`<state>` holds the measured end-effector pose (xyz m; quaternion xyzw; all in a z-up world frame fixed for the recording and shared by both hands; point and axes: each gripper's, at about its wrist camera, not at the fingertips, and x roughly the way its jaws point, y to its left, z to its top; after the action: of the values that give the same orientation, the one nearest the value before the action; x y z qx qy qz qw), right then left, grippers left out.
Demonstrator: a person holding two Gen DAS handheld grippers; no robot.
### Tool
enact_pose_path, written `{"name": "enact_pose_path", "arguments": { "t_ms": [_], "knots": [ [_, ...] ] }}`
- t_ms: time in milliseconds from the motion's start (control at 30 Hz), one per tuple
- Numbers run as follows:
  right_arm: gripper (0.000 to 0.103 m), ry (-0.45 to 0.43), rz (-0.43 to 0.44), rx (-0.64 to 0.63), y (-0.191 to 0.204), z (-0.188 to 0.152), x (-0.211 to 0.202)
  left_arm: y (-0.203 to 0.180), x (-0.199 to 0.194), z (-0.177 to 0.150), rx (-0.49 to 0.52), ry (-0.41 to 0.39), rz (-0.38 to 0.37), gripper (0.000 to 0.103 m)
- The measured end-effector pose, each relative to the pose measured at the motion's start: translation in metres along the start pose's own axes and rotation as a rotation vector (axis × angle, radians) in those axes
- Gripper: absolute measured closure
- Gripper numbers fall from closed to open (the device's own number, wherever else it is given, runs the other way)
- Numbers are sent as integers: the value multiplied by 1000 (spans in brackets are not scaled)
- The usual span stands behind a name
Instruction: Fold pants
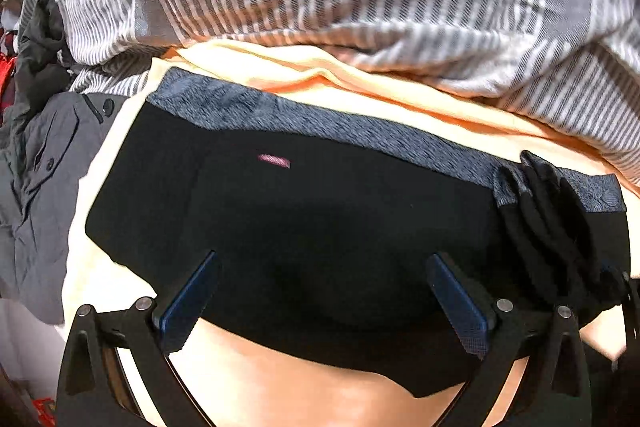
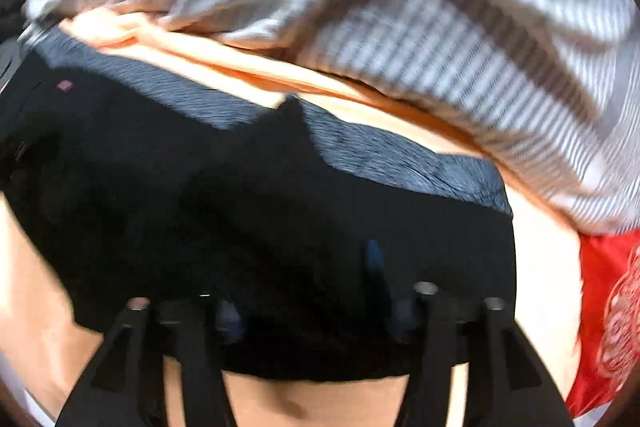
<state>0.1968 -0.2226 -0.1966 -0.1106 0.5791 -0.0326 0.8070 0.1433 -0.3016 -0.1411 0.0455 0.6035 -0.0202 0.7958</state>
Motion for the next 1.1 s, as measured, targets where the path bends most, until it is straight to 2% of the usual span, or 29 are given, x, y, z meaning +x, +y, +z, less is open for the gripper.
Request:
{"name": "enact_pose_path", "arguments": {
  "t_ms": [67, 133, 267, 300, 333, 367, 433, 567, 767, 800, 833, 933, 967, 1100],
  "knots": [
    [39, -40, 47, -44, 12, -5, -21, 7, 10, 11, 18, 0, -11, 0],
    [39, -77, 82, -67, 12, -25, -44, 7, 11, 13, 43, 5, -39, 0],
    [39, -52, 148, 36, -35, -62, -79, -21, -3, 10, 120, 5, -139, 1],
    [39, -31, 150, 73, -43, -70, -81, -31, -6, 9, 142, 3, -183, 12],
    [39, -6, 148, 117, -54, -77, -81, -41, -8, 9, 166, 11, -231, 22],
    [39, 19, 148, 166, -67, -83, -78, -49, -8, 8, 182, 22, -263, 24],
    [39, 67, 144, 252, -94, -93, -68, -71, -11, 6, 220, 34, -331, 24],
    [39, 114, 155, 356, -120, -104, -53, -101, -10, 2, 291, 46, -389, 24],
    [39, 121, 193, 415, -134, -112, -53, -114, 5, 6, 259, 100, -449, 24],
    [39, 121, 198, 419, -135, -112, -52, -117, 6, 5, 261, 100, -451, 31],
    [39, 121, 203, 424, -135, -114, -53, -121, 7, 5, 270, 107, -460, 53],
    [39, 124, 217, 437, -138, -117, -53, -132, 19, 1, 300, 168, -463, 91],
    [39, 125, 219, 441, -138, -116, -50, -134, 20, -2, 303, 175, -475, 98],
    [39, 125, 222, 461, -143, -114, -46, -129, 3, -7, 287, 145, -526, 98]
  ]
}}
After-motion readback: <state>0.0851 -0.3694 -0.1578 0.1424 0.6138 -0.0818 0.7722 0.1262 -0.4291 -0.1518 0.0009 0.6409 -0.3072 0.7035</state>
